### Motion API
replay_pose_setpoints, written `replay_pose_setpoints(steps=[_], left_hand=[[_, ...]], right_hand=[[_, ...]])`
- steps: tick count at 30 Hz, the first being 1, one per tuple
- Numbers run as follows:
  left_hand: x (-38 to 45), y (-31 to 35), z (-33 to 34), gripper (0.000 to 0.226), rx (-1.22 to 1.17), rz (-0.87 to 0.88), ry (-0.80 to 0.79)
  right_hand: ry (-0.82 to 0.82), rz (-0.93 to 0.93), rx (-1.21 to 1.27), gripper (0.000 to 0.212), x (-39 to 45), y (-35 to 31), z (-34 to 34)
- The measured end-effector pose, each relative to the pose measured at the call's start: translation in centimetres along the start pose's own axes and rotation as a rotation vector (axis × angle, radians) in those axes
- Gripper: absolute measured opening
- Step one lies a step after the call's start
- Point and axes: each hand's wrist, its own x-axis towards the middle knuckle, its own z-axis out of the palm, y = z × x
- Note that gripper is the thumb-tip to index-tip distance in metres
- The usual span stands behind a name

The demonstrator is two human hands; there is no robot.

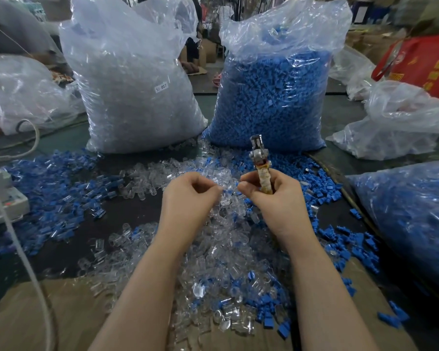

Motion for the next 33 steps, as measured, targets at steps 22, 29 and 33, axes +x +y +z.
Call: replay_pose_setpoints(steps=[22,29,33], left_hand=[[-0.5,1.4,0.5,0.012,-0.552,-0.07,0.002],[-0.7,1.4,1.0,0.011,-0.577,-0.037,-0.102],[-0.9,1.5,1.2,0.011,-0.517,0.01,-0.077]], right_hand=[[0.061,-0.153,0.027,0.016,-0.5,-0.8,0.6],[0.067,-0.136,0.08,0.014,-0.5,-0.8,0.5],[0.066,-0.118,0.095,0.015,-0.4,-0.8,0.4]])
